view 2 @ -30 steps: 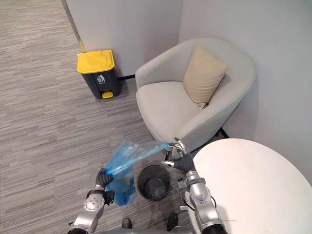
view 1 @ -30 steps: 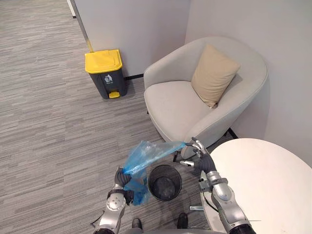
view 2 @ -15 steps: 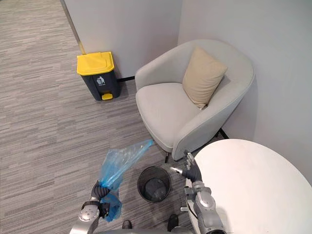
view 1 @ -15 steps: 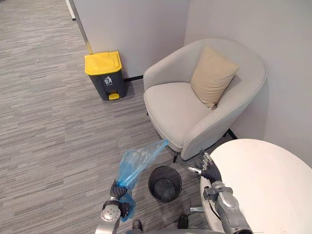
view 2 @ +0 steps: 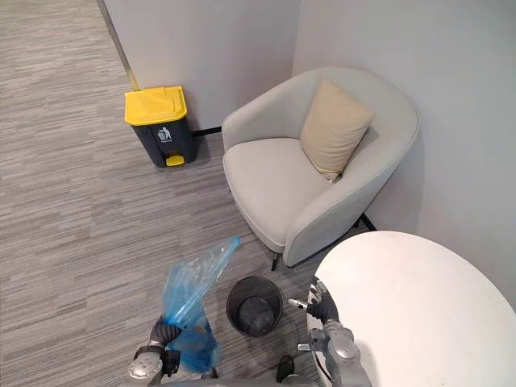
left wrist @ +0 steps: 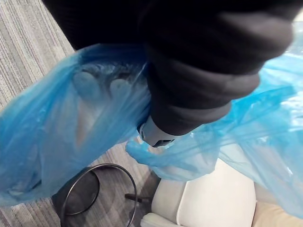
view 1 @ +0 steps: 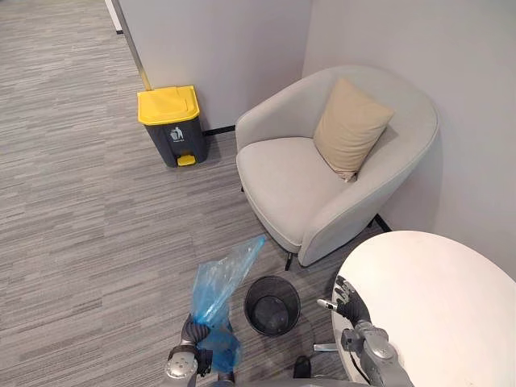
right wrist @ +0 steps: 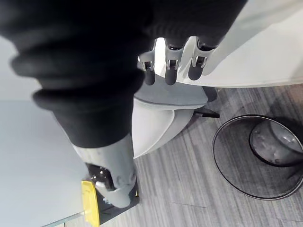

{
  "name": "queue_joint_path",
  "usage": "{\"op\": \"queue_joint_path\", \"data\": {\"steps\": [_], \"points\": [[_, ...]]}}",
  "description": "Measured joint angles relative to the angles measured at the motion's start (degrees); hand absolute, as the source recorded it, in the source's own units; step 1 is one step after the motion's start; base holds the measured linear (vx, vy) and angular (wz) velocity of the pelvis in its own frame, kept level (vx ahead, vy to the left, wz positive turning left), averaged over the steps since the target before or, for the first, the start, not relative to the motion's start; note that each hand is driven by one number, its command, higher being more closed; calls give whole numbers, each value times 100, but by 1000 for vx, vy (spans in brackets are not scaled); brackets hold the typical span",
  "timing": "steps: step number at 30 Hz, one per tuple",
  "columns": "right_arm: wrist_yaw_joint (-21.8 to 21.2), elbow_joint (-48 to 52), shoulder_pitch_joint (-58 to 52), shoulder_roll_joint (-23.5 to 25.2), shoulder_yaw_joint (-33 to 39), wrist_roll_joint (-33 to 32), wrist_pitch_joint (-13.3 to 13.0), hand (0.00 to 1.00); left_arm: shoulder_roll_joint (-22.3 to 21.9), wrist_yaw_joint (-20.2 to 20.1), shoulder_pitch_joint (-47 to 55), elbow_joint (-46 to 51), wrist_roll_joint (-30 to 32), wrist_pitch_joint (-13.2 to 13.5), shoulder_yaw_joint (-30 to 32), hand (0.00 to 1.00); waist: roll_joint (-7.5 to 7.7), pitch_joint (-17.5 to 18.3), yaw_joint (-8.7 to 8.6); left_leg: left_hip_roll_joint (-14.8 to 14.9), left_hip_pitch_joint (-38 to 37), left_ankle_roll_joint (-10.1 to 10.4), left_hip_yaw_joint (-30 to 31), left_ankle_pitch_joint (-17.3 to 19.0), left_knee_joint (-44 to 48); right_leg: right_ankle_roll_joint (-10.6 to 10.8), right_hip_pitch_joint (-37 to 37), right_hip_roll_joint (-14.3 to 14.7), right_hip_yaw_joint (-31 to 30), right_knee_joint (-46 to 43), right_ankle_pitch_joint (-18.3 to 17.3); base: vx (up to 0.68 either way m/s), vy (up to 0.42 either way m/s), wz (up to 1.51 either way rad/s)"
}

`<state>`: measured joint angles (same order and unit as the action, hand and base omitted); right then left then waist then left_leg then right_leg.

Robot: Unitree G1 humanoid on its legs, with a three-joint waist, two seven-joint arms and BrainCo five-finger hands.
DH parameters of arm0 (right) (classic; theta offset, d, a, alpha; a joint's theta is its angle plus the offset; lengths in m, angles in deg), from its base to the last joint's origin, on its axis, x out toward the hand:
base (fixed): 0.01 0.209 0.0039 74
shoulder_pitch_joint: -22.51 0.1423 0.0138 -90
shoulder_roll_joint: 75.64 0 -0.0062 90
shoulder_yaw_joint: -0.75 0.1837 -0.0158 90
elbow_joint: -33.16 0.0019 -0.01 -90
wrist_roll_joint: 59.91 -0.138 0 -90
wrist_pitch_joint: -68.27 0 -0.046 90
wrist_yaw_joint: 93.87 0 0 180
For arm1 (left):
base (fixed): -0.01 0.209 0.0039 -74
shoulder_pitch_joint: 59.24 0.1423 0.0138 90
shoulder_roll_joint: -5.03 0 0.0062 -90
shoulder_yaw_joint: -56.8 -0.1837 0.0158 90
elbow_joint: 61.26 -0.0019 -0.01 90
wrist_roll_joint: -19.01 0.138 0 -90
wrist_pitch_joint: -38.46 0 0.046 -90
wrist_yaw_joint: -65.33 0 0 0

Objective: Gather rubbish on tea table into small bin, then transfer packed bag to large trash can.

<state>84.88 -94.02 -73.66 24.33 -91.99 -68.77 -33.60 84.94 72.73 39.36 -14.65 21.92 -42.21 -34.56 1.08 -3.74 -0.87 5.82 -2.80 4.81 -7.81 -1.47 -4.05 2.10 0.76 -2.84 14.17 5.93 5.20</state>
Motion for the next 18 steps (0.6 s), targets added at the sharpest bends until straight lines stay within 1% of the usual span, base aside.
{"op": "queue_joint_path", "data": {"steps": [7,9,12,13,14,15,16,17,18], "points": [[49,-33,28,-3,1,48,-8,0,1,-111,165,-33,-1,0,-6,100,-5,-17,7,-6,50,-7,-81,9,-2,4,-121,-5,-77,-20,-2,-10,2,-4],[124,-33,140,-5,-2,51,-10,0,6,-112,152,-33,-1,1,-4,100,5,-108,18,-6,78,-8,-170,9,2,22,-198,-3,-168,-22,11,-14,8,-26],[192,-27,409,-5,-36,59,-8,0,0,-115,112,-32,-2,1,-19,100,-9,-203,40,-2,319,-33,-387,24,86,21,-590,-11,-399,-262,50,-26,15,-37],[256,-6,539,-6,-51,63,-9,0,3,-111,11,-23,-3,1,-21,100,-8,-314,47,7,453,-75,-463,76,230,11,-848,-39,-483,-602,-64,-43,21,-28],[263,7,577,-5,-53,65,-9,0,8,-110,-17,0,-4,1,-21,100,4,-340,53,10,520,-79,-482,118,333,29,-979,-61,-504,-792,-137,-60,19,-16],[276,64,587,-7,-61,66,-10,0,4,-111,-109,57,-5,0,-26,100,21,-371,44,5,655,-129,-478,204,562,51,-1176,-130,-520,-1189,-297,-37,8,-1],[282,65,586,-6,-67,67,-10,0,1,-112,-146,106,-5,0,-32,100,25,-381,48,5,692,-134,-472,244,660,68,-1239,-151,-537,-1334,-320,-37,19,0],[299,114,560,-9,-159,66,-10,0,14,-112,-185,317,-6,3,-30,100,53,-392,91,27,753,-182,-484,287,749,128,-1252,-159,-640,-1437,-360,-48,21,0],[326,196,527,-11,-210,67,-10,0,0,-113,-213,402,-6,13,-24,100,60,-395,116,75,772,-194,-499,291,771,155,-1277,-190,-670,-1562,-521,-55,-4,28]]}}
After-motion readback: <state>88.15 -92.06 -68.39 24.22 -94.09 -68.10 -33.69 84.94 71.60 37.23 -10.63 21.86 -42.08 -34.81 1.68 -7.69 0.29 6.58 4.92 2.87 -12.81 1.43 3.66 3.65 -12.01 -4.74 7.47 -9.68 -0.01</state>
